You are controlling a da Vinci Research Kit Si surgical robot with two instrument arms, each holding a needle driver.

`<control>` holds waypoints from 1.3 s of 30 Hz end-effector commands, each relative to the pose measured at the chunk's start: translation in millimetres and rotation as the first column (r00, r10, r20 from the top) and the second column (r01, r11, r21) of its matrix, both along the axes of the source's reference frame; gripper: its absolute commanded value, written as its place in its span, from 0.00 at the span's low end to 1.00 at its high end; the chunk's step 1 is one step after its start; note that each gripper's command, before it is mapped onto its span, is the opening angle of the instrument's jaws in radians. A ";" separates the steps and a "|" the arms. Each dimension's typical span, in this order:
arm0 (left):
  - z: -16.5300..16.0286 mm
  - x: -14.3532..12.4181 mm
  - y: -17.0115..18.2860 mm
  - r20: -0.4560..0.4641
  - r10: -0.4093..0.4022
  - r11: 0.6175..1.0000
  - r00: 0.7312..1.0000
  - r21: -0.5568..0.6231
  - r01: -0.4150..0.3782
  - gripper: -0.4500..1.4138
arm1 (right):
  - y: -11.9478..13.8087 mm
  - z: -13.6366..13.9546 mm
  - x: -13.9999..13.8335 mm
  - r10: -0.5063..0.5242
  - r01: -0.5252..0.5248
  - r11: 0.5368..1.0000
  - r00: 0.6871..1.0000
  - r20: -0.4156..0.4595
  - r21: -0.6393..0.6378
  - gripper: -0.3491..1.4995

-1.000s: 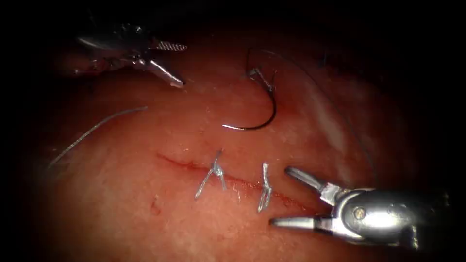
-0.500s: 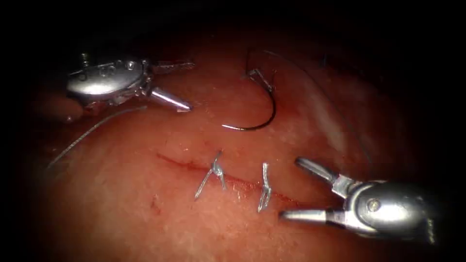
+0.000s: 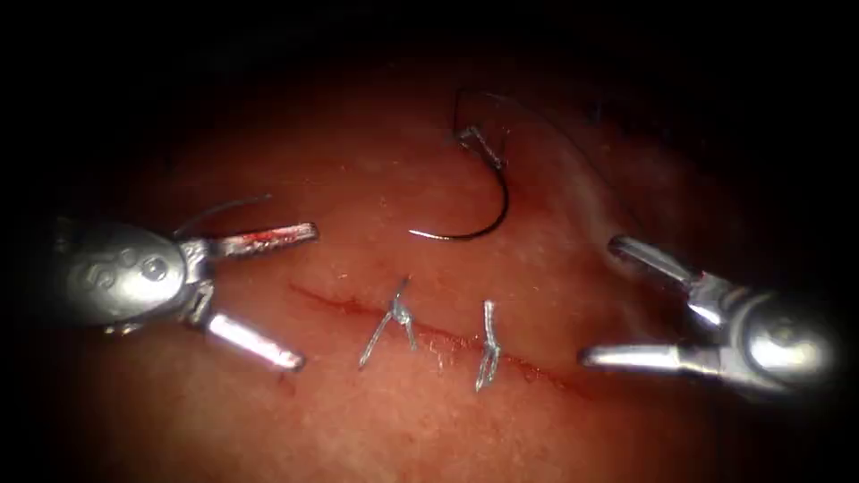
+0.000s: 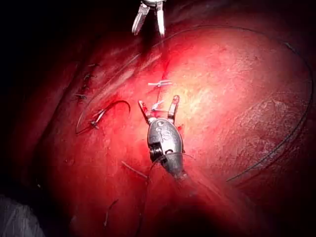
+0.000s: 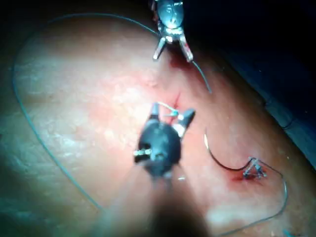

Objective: Wound Closure

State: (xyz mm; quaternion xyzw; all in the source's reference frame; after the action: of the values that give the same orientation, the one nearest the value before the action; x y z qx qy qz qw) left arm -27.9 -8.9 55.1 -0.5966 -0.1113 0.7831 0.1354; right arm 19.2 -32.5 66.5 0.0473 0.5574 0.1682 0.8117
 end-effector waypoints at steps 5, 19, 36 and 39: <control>0.8 0.0 0.0 0.012 0.007 1.000 1.000 -0.003 -0.007 0.48 | 1.2 0.5 1.1 -0.009 0.009 1.000 1.000 0.005 -0.029 0.87; 4.6 0.9 1.7 -0.003 -0.009 0.999 1.000 0.031 0.009 0.45 | 1.4 0.6 -1.7 -0.021 0.020 0.999 1.000 -0.009 -0.037 0.84; 4.2 0.5 1.4 -0.005 -0.012 0.999 1.000 0.033 0.013 0.44 | 1.1 1.1 -0.8 -0.014 0.014 0.999 1.000 -0.006 -0.048 0.84; 4.2 0.4 1.4 -0.006 -0.013 0.999 1.000 0.033 0.013 0.44 | 1.1 1.2 -0.7 -0.014 0.013 0.999 1.000 -0.005 -0.050 0.84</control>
State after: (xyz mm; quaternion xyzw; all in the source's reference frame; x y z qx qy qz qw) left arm -27.0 -7.5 58.5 -0.5920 -0.1202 0.7824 0.1513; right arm 17.8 -31.3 67.3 0.0321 0.5623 0.1489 0.8128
